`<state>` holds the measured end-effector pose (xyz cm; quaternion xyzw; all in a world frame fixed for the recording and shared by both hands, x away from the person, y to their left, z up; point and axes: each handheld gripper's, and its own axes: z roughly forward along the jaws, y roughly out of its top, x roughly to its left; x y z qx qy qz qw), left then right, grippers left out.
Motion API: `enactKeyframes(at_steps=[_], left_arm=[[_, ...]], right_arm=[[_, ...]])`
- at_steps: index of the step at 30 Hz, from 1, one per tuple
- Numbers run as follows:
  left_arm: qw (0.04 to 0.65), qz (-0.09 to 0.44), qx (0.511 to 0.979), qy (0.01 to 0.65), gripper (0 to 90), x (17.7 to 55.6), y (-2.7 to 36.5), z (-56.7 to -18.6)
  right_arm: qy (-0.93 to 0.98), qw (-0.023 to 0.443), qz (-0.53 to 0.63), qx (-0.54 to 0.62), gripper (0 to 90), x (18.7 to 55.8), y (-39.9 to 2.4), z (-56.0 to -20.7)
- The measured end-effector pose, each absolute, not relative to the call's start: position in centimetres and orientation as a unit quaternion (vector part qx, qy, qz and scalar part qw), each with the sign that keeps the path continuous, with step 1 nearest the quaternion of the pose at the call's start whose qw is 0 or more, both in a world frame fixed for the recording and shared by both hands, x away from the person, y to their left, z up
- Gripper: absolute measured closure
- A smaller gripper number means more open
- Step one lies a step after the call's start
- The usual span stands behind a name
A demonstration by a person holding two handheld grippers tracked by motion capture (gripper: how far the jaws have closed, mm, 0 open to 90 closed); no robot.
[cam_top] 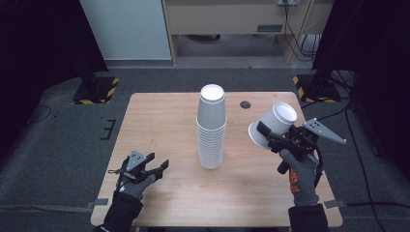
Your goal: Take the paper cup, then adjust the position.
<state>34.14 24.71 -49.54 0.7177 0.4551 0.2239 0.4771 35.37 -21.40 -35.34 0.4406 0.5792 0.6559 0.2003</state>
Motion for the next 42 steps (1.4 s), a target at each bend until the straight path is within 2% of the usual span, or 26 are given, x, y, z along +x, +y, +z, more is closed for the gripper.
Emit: enactKeyframes(at_steps=[9,24,42], left_arm=[[0.482,0.223,0.721,0.446,31.1,34.0,24.3,-49.3],[0.495,0.225,0.722,0.427,32.9,33.6,23.2,-48.9],[0.512,0.222,0.73,0.394,35.2,32.6,21.1,-48.1]], right_arm=[[0.578,0.177,0.648,0.464,16.3,35.2,-22.0,-38.3],[0.565,0.15,0.656,0.477,16.3,34.4,-22.2,-39.8],[0.526,0.095,0.67,0.515,16.3,34.5,-23.2,-42.1]])
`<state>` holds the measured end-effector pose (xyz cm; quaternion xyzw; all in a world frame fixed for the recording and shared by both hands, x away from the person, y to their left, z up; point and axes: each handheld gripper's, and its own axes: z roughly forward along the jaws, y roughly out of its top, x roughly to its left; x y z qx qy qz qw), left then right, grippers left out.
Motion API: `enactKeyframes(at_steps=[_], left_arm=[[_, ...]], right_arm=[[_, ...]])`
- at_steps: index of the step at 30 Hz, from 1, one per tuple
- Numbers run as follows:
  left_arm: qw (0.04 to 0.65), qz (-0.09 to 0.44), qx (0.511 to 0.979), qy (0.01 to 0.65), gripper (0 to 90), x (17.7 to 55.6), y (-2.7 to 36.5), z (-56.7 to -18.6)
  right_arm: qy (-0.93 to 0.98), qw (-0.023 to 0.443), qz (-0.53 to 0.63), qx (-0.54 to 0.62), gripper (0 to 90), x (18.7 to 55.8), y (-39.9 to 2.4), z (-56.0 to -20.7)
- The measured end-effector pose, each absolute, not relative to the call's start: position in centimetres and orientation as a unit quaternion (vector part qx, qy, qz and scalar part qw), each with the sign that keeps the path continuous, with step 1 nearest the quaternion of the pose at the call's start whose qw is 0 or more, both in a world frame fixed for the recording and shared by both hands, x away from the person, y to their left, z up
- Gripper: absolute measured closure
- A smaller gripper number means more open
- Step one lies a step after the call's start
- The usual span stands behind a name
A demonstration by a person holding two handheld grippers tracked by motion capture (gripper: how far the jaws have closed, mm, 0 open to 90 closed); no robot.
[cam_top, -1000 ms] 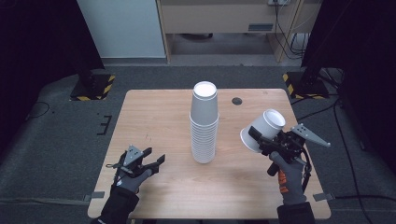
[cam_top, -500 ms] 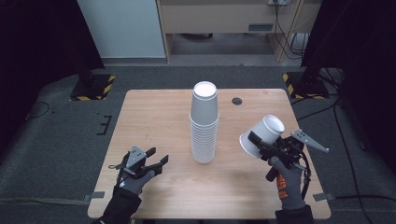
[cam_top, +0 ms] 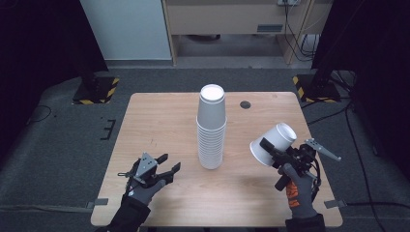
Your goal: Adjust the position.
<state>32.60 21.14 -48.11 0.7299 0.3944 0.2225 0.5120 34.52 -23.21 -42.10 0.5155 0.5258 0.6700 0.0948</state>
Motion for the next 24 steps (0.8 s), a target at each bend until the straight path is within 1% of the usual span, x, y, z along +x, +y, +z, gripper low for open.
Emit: enactKeyframes(at_steps=[6,12,24], left_arm=[[0.518,0.22,0.733,0.382,36.2,32.4,20.5,-47.8],[0.524,0.219,0.737,0.368,37.4,32.0,19.6,-47.5],[0.532,0.211,0.743,0.347,38.0,31.5,17.5,-47.1]], right_arm=[[0.522,0.089,0.675,0.514,16.3,34.5,-23.2,-42.3],[0.511,0.064,0.683,0.518,16.3,34.4,-22.8,-42.6],[0.498,0.047,0.693,0.519,16.3,34.1,-22.5,-42.6]])
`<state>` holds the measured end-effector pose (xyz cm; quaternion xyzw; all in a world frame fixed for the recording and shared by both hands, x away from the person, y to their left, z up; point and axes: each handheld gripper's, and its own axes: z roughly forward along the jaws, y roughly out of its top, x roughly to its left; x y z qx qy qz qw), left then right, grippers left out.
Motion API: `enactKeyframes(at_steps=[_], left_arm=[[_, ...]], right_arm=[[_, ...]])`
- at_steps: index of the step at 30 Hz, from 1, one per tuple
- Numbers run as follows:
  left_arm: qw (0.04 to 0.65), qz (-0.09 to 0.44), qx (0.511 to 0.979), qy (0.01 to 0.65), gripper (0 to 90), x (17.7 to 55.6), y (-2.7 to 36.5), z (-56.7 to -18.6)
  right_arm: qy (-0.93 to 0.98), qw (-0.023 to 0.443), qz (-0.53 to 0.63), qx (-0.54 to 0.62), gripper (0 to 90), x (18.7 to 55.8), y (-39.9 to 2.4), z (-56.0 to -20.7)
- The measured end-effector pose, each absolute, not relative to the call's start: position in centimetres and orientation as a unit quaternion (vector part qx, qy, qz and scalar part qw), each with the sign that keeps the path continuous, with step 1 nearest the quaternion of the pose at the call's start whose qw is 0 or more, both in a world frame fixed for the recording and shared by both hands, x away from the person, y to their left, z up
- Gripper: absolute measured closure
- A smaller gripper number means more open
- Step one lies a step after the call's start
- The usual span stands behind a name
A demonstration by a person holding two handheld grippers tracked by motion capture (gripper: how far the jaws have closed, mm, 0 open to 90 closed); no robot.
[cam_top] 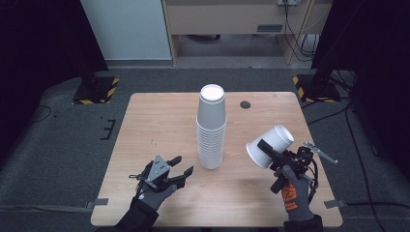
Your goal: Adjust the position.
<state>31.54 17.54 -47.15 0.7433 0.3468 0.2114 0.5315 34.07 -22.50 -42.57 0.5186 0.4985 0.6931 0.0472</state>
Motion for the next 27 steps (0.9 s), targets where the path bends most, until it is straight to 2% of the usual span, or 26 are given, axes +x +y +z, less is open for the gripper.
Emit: enactKeyframes(at_steps=[27], left_arm=[[0.559,0.209,0.747,0.293,42.4,31.3,12.7,-45.6]], right_arm=[[0.474,0.017,0.708,0.523,16.3,33.8,-22.5,-42.8]])
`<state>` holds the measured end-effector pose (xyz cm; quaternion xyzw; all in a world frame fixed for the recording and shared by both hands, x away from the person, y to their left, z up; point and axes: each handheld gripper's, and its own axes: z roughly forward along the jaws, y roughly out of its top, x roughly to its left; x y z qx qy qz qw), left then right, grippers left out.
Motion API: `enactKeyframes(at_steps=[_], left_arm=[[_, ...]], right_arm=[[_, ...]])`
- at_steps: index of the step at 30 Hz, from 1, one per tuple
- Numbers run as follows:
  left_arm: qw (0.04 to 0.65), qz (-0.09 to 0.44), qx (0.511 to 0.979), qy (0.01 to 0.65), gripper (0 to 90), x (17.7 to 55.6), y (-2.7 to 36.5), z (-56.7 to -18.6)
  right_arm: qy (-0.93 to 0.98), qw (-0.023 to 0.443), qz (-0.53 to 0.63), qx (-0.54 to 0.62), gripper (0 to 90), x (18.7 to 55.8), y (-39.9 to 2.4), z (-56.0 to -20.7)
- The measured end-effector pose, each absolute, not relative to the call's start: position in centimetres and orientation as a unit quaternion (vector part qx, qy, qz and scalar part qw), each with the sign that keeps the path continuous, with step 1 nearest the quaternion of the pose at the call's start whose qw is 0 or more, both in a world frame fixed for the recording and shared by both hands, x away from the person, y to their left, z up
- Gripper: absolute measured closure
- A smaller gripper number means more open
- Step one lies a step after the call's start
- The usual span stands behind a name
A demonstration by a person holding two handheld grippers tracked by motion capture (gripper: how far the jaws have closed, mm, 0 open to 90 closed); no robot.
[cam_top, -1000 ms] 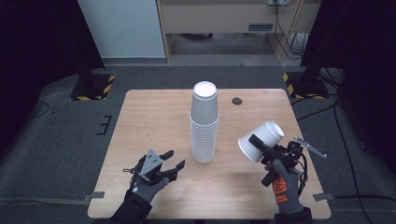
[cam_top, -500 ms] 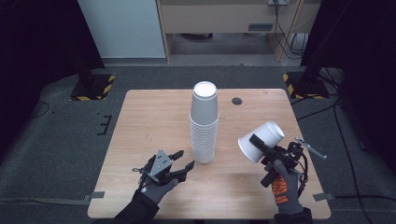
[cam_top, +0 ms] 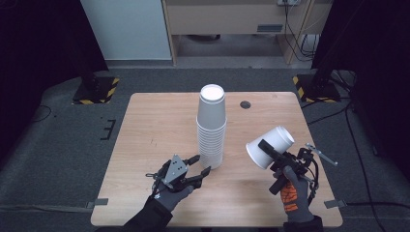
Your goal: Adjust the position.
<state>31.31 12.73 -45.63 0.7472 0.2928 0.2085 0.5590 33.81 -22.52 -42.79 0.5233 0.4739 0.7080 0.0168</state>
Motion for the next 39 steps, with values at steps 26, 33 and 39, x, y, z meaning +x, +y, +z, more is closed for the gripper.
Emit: enactKeyframes(at_steps=[26,33,39], left_arm=[[0.571,0.205,0.748,0.27,45.3,32.2,9.4,-44.6],[0.572,0.205,0.749,0.264,46.0,32.5,8.5,-44.6],[0.575,0.206,0.749,0.258,46.4,32.8,7.7,-44.5]], right_arm=[[0.472,0.006,0.708,0.525,16.2,33.8,-22.4,-43.1],[0.472,0.004,0.708,0.525,16.2,33.9,-22.3,-43.2],[0.474,0.001,0.708,0.524,16.2,33.9,-22.3,-43.2]])
